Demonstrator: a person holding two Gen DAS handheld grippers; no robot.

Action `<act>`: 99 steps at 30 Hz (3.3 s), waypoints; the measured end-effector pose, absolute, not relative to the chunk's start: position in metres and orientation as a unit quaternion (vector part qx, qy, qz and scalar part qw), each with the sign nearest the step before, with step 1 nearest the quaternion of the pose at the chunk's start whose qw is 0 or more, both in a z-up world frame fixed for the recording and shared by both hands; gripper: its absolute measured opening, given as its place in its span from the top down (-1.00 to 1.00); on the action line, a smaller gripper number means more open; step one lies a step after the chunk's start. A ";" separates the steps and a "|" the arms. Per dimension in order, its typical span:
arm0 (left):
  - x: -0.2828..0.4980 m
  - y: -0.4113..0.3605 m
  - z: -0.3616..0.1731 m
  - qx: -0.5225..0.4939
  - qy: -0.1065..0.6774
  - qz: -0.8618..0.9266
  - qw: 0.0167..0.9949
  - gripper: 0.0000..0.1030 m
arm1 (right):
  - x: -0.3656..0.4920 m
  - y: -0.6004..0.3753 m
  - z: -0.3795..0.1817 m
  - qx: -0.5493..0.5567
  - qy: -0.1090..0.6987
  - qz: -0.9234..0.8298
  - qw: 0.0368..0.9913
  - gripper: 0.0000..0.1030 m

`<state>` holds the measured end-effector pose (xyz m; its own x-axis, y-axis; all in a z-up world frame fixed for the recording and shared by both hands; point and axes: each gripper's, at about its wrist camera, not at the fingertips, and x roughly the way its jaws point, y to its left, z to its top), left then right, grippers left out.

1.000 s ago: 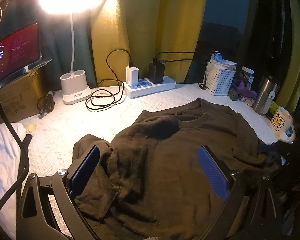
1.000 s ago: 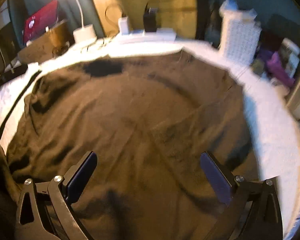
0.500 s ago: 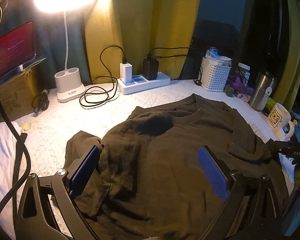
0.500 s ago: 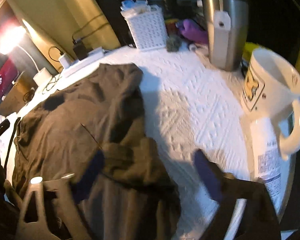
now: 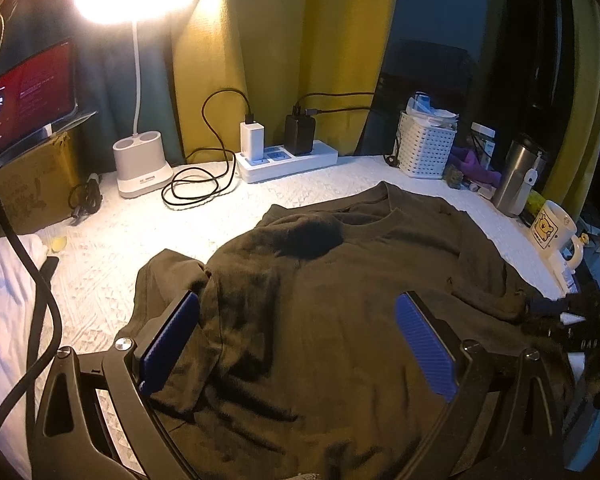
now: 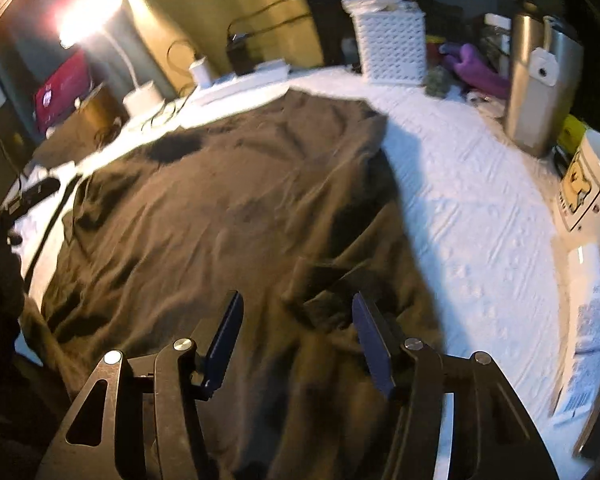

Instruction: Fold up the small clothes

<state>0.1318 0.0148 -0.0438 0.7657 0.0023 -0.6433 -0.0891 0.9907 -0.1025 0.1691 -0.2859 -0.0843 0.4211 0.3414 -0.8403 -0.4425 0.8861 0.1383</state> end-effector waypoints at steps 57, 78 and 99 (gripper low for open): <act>0.139 0.101 -0.071 -0.106 0.374 0.111 0.915 -0.90 | 0.309 -0.288 -0.091 -0.057 0.491 0.181 0.850 0.29; 0.211 0.153 -0.118 -0.075 0.459 0.006 0.885 0.02 | 0.348 -0.246 -0.097 -0.175 0.420 0.073 0.887 0.74; 0.113 0.213 -0.067 -0.104 0.390 0.195 0.894 0.32 | 0.284 -0.229 -0.056 -0.166 0.383 0.099 0.904 -0.74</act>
<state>0.1129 0.2131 -0.0667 0.6205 0.2672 -0.7373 -0.4292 0.9025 -0.0341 0.2840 -0.2293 -0.0561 0.6876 0.0524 -0.7242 -0.3057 0.9255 -0.2234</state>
